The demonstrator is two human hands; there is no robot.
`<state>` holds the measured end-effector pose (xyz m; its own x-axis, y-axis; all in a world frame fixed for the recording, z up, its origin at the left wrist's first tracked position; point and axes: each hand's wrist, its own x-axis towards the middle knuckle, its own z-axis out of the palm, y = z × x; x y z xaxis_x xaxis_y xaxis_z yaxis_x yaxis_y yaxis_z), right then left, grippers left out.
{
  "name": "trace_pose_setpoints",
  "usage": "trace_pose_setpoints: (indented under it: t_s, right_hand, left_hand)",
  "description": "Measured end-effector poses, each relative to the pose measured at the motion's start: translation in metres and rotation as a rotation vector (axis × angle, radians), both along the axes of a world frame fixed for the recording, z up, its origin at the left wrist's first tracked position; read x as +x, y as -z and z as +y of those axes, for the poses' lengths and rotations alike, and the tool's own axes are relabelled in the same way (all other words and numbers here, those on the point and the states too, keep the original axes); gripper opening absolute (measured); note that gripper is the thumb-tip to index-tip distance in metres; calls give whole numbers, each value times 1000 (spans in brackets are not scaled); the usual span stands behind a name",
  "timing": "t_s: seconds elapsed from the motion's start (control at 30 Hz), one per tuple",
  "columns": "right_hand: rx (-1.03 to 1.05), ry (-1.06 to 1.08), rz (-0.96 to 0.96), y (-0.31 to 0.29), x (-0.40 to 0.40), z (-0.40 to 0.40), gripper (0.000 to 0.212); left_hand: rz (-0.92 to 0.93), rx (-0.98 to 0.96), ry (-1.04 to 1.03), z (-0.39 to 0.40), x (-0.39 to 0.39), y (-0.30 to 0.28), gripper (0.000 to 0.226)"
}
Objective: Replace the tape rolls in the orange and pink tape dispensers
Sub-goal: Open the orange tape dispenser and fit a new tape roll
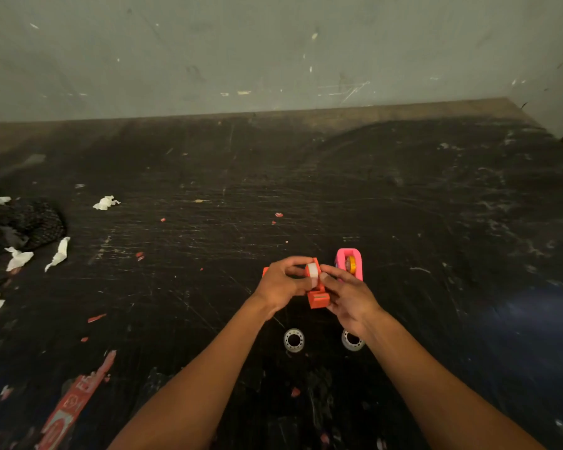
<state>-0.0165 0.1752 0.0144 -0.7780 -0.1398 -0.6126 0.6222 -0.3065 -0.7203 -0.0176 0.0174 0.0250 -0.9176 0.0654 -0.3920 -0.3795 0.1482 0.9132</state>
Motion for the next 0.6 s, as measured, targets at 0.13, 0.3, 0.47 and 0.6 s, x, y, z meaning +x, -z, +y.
trace_pose_setpoints:
  t_s: [0.13, 0.3, 0.47, 0.6]
  right_hand:
    - [-52, -27, -43, 0, 0, 0, 26]
    - [-38, -34, -38, -1, -2, 1, 27]
    - [48, 54, -51, 0, -5, 3, 25]
    - [70, 66, -56, -1, -3, 5, 24]
  left_hand:
    - [147, -222, 37, -1, -3, 1, 36]
    - [62, -172, 49, -4, -2, 4, 29]
    - [-13, -249, -62, -15, -3, 21, 42]
    - [108, -673, 167, -9, -2, 38, 43]
